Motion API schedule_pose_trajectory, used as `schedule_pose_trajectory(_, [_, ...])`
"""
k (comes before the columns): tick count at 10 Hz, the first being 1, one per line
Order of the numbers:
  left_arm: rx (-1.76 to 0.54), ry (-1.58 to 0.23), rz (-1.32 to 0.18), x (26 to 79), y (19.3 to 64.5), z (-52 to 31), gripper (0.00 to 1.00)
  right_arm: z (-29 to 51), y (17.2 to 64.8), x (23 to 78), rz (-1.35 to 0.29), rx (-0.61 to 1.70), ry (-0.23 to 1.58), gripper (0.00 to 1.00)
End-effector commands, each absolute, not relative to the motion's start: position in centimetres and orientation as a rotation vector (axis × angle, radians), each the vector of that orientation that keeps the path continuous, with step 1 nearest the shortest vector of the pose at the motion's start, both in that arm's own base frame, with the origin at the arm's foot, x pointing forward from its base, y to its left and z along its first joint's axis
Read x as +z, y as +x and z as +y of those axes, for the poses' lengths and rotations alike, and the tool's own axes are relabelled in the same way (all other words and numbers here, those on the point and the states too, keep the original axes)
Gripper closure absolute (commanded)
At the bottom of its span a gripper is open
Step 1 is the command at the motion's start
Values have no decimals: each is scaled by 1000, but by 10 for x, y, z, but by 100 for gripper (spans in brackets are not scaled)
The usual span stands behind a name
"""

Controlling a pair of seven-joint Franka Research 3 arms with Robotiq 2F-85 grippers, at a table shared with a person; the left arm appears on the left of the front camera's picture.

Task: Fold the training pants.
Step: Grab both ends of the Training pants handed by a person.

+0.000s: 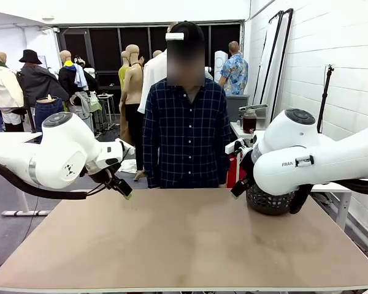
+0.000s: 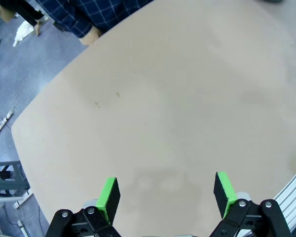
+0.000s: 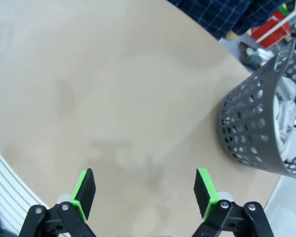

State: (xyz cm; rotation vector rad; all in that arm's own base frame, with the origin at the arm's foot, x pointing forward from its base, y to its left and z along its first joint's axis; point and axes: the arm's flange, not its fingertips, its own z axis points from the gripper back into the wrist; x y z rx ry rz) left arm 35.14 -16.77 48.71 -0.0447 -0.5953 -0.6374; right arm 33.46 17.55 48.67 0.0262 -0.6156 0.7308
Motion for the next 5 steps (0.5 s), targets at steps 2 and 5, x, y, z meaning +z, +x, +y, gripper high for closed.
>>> schedule_pose_trajectory(2, [-618,-65,-595,512,333,-175,0,172,305,501,-656,732,23,0])
schedule_pose_trajectory(5, [-638,-52,-606,533,322,-181,0,175,296,520,-712,738,-7,0])
